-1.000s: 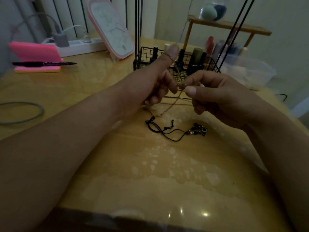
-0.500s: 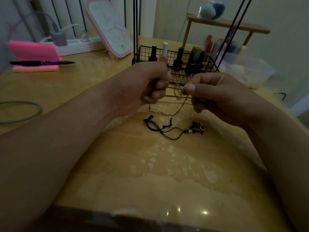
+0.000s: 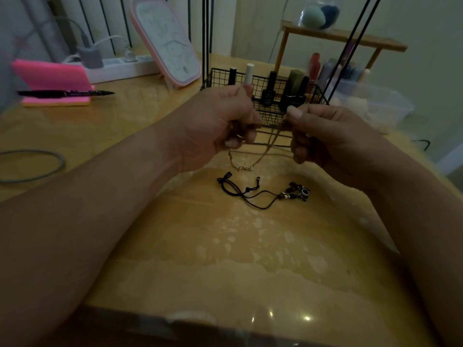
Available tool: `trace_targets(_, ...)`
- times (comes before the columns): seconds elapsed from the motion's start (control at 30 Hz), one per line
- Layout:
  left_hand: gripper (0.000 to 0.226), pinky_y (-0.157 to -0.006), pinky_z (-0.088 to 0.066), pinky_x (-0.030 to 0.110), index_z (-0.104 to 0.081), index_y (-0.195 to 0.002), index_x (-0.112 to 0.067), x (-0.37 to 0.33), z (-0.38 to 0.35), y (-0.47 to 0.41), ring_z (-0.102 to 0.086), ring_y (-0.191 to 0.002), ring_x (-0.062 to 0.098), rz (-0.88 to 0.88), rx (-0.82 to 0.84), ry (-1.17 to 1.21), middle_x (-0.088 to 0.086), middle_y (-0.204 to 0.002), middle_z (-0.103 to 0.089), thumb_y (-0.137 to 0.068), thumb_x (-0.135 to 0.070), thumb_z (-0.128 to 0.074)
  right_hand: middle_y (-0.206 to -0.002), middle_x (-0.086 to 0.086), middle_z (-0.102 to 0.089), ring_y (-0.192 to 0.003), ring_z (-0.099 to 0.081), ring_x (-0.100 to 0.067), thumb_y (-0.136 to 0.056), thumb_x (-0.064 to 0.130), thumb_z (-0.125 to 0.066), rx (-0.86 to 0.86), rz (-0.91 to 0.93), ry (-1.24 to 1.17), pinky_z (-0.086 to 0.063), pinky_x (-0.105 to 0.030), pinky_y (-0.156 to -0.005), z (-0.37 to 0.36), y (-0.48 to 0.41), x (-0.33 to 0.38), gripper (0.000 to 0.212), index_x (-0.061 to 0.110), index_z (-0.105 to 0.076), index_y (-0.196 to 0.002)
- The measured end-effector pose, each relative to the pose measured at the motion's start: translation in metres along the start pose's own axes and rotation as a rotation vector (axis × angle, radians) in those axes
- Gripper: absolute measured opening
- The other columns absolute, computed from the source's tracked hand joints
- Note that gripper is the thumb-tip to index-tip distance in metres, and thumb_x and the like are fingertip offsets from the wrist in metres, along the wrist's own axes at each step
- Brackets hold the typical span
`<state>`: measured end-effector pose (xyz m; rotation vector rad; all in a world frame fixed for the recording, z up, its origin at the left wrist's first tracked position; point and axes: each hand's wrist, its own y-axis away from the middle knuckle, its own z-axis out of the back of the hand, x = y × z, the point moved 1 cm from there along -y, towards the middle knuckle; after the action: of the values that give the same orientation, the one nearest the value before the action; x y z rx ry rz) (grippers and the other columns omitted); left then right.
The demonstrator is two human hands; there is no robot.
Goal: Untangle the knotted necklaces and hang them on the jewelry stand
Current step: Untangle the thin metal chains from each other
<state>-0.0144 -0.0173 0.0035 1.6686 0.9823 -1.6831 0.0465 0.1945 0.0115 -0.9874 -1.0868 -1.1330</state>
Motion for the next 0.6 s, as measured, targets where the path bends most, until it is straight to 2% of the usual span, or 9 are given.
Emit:
trace_targets(0.07, 0.023, -0.045, -0.033, 0.023, -0.050, -0.080, -0.015, 0.0012, -0.0015, 0.0004, -0.056, -0.061, 0.018, 0.048, 0.020, -0.046, 0.006, -0.077, -0.061, -0.093, 0.004, -0.046, -0.080, -0.003, -0.050, -0.068, -0.054, -0.015, -0.089, 0.041, -0.068, 0.016, 0.006, 0.000, -0.052, -0.026, -0.065, -0.0002, 0.0003, 0.0008, 0.037, 0.006, -0.058, -0.094)
trace_targets(0.13, 0.015, -0.044, -0.029, 0.024, -0.054, -0.094, -0.011, 0.0017, -0.0027, 0.0009, -0.050, -0.058, 0.017, 0.071, 0.041, -0.114, 0.004, -0.072, -0.060, -0.094, 0.001, -0.046, -0.079, -0.003, -0.051, -0.069, -0.057, -0.017, -0.091, 0.036, -0.064, 0.032, 0.012, -0.002, -0.054, -0.027, -0.066, -0.0009, 0.0011, 0.0024, 0.028, 0.009, -0.058, -0.089)
trace_targets(0.27, 0.021, -0.045, -0.032, 0.021, -0.066, -0.113, -0.012, 0.0010, -0.0053, 0.0043, -0.043, -0.052, 0.009, 0.055, 0.092, -0.257, -0.002, -0.066, -0.054, -0.099, -0.007, -0.051, -0.077, -0.002, -0.058, -0.072, -0.062, -0.018, -0.090, 0.033, -0.062, 0.042, 0.027, -0.012, -0.055, -0.027, -0.066, -0.0027, 0.0024, 0.0058, 0.024, 0.009, -0.060, -0.089)
trace_targets(0.33, 0.018, -0.046, -0.030, 0.021, -0.069, -0.113, -0.013, 0.0017, -0.0073, 0.0058, -0.040, -0.050, 0.007, 0.034, 0.128, -0.323, -0.006, -0.060, -0.049, -0.101, -0.010, -0.057, -0.078, -0.003, -0.059, -0.072, -0.062, -0.018, -0.090, 0.033, -0.062, 0.042, 0.035, 0.002, -0.056, -0.026, -0.067, -0.0040, 0.0028, 0.0063, 0.026, 0.007, -0.061, -0.091)
trace_targets(0.4, 0.015, -0.048, -0.027, 0.024, -0.071, -0.111, -0.013, 0.0036, -0.0085, 0.0057, -0.037, -0.051, 0.009, 0.010, 0.145, -0.351, -0.002, -0.061, -0.045, -0.101, -0.011, -0.061, -0.077, -0.003, -0.060, -0.071, -0.062, -0.018, -0.090, 0.033, -0.062, 0.037, 0.041, 0.009, -0.056, -0.026, -0.066, -0.0048, 0.0031, 0.0062, 0.026, 0.007, -0.062, -0.091)
trace_targets(0.47, 0.014, -0.051, -0.021, 0.032, -0.072, -0.111, -0.013, 0.0053, -0.0089, 0.0052, -0.033, -0.053, 0.013, -0.004, 0.145, -0.358, 0.004, -0.065, -0.042, -0.099, -0.011, -0.065, -0.076, -0.003, -0.060, -0.069, -0.062, -0.017, -0.090, 0.033, -0.062, 0.026, 0.045, 0.002, -0.056, -0.026, -0.065, -0.0049, 0.0028, 0.0062, 0.024, 0.010, -0.063, -0.088)
trace_targets(0.6, 0.014, -0.059, -0.016, 0.047, -0.072, -0.109, -0.017, 0.0064, -0.0097, 0.0051, -0.029, -0.054, 0.021, -0.001, 0.141, -0.385, 0.001, -0.057, -0.039, -0.097, -0.011, -0.068, -0.074, -0.001, -0.060, -0.068, -0.062, -0.017, -0.091, 0.032, -0.062, 0.010, 0.044, -0.008, -0.055, -0.027, -0.064, -0.0041, 0.0017, 0.0052, 0.022, 0.011, -0.062, -0.087)
